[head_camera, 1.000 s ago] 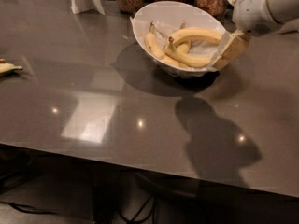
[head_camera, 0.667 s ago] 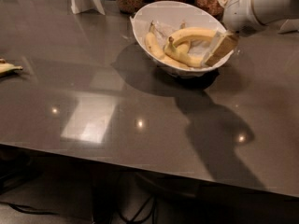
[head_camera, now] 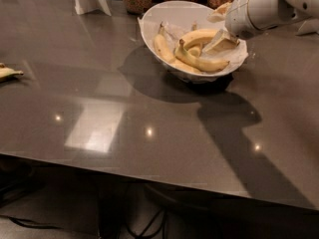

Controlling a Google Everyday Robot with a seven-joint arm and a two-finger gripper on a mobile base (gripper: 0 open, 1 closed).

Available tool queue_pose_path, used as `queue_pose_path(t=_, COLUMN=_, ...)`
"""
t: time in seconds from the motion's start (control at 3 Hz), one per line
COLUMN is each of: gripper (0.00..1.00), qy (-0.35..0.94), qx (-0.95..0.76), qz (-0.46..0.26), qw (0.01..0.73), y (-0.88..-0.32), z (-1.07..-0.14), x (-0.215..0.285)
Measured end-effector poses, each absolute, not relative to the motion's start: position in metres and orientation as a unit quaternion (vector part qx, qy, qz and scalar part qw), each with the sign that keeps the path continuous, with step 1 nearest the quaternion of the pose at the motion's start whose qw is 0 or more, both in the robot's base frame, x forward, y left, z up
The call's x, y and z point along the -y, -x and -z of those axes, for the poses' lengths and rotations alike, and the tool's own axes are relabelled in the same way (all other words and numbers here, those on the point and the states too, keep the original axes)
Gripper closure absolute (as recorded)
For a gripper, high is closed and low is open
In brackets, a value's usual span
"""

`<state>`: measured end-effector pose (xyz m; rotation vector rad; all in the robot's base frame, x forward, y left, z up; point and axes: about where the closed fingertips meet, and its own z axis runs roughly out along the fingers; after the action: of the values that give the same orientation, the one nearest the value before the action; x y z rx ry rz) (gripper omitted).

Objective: Pick banana from white bowl

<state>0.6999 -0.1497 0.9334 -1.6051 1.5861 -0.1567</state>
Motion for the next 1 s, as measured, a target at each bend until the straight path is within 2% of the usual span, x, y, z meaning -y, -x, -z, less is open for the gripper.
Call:
queue_pose_path(t=0.33, gripper=0.41, qy=0.641, qx=-0.638, qz=0.08, qw=0.42, y=-0.722, z=-0.924, x=0.158)
queue_pose_path(t=1.0, gripper=0.39, qy=0.637, qx=-0.648, qz=0.102, qw=0.404, y=-0.749, z=-0.906, x=0.171)
